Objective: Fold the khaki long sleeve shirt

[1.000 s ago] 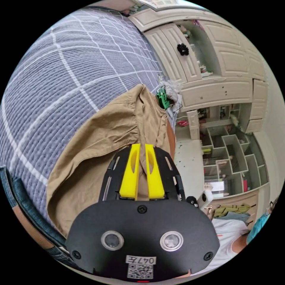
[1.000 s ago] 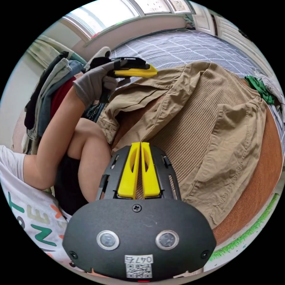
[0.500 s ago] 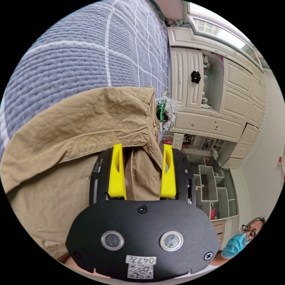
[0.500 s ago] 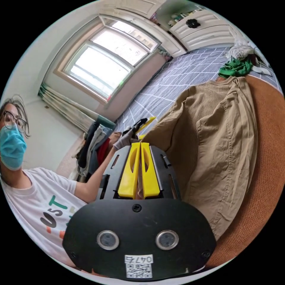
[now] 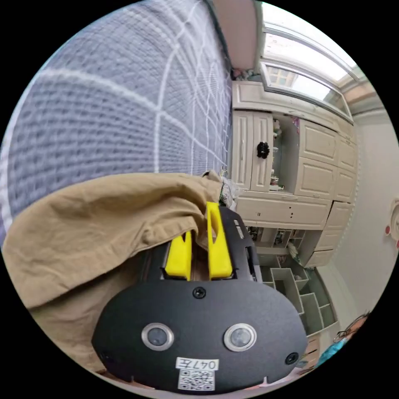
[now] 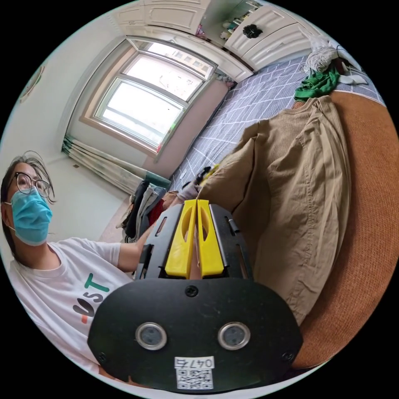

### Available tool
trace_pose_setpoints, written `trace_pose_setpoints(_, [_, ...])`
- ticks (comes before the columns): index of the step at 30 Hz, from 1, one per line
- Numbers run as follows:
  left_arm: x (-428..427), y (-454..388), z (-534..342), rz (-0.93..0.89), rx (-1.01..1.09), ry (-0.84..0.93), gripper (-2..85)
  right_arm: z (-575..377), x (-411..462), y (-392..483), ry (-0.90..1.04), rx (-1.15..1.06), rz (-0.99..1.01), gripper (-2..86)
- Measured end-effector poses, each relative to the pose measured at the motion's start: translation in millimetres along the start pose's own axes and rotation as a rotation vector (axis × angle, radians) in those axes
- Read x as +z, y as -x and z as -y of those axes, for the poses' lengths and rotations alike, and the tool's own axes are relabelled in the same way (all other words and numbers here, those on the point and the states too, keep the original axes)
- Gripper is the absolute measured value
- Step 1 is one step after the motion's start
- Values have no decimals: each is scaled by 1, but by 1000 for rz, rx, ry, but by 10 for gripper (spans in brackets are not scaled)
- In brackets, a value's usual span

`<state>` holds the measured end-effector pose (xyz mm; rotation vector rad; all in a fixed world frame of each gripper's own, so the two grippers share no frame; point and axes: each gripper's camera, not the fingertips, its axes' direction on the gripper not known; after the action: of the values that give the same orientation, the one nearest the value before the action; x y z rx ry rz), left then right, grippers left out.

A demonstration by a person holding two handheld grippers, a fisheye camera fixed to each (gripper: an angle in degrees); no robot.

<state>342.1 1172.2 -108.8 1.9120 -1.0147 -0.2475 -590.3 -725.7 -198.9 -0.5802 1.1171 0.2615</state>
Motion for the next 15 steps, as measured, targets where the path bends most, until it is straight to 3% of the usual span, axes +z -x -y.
trace_pose_setpoints(3, [18, -74, 9, 12, 183, -36, -3, -20, -5, -15, 40, 3, -62, -12])
trace_pose_setpoints(8, [134, -240, -38, 141, 650, 130, -9, -67, -13, -77, 49, 140, -101, -12])
trace_pose_setpoints(11, [201, -268, -84, 124, 725, 197, -9, -95, -20, -117, 28, 238, -101, -12])
trace_pose_setpoints(15, [266, -243, -122, 18, 641, 266, -8, -120, -23, -153, 31, 302, -128, -12])
